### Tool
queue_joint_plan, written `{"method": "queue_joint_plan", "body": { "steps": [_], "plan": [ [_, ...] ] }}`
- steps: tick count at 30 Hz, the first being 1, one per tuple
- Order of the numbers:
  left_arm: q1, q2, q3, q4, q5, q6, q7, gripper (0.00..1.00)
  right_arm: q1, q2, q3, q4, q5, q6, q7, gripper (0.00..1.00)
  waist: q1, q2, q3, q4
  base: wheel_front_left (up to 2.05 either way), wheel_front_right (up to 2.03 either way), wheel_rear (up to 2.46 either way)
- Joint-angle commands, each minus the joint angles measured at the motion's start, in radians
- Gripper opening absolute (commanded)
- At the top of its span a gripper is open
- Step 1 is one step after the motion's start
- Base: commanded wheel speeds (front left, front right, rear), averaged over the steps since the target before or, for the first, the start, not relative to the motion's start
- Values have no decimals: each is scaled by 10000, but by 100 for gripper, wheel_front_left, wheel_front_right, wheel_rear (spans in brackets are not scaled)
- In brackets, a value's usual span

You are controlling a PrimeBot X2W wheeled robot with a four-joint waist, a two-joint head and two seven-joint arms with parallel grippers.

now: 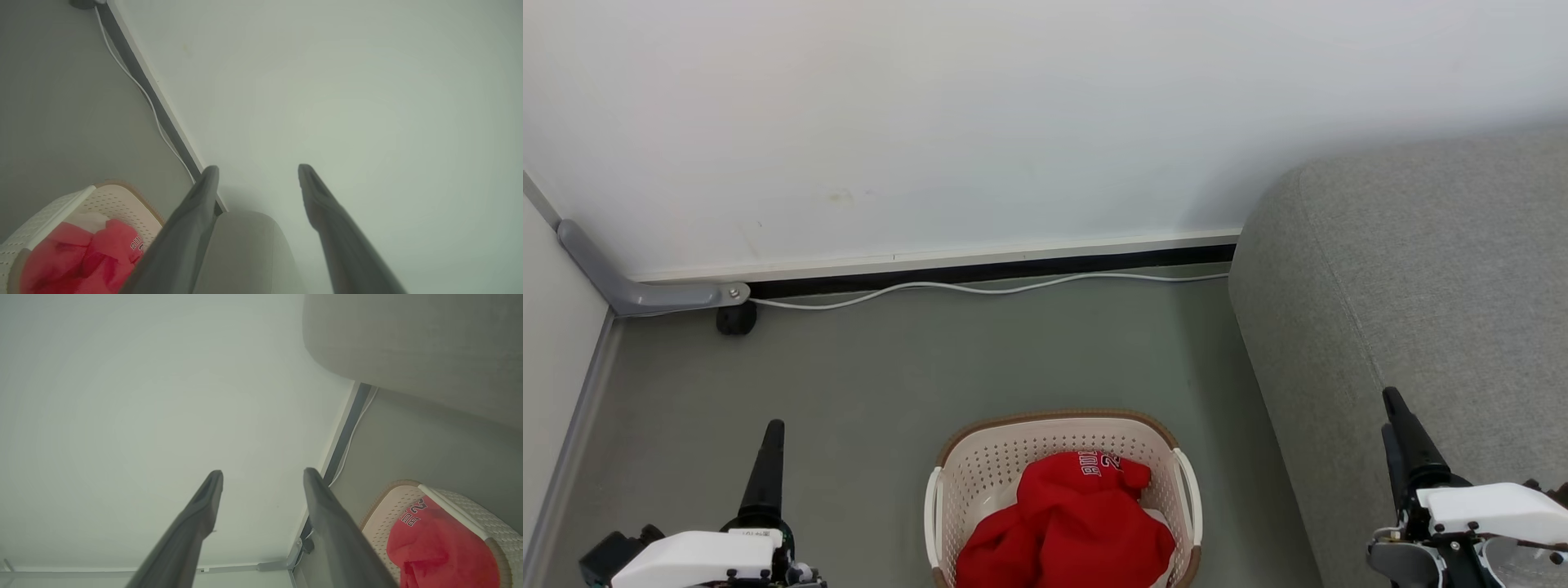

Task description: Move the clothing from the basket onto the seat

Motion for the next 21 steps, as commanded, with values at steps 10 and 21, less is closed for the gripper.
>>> {"method": "queue_joint_plan", "body": {
  "steps": [10, 21],
  "plan": [
    [-779, 366, 46, -176, 1790, -32, -348, 100, -911, -278, 267, -1, -1552, 36, -421, 100, -1, 0, 56, -8, 0, 0, 0],
    [-923, 571, -27, -64, 3991, -40, -671, 100, -1271, -410, 669, 283, -3555, 38, -743, 100, -1, 0, 51, -32, 0, 0, 0]
  ]
}}
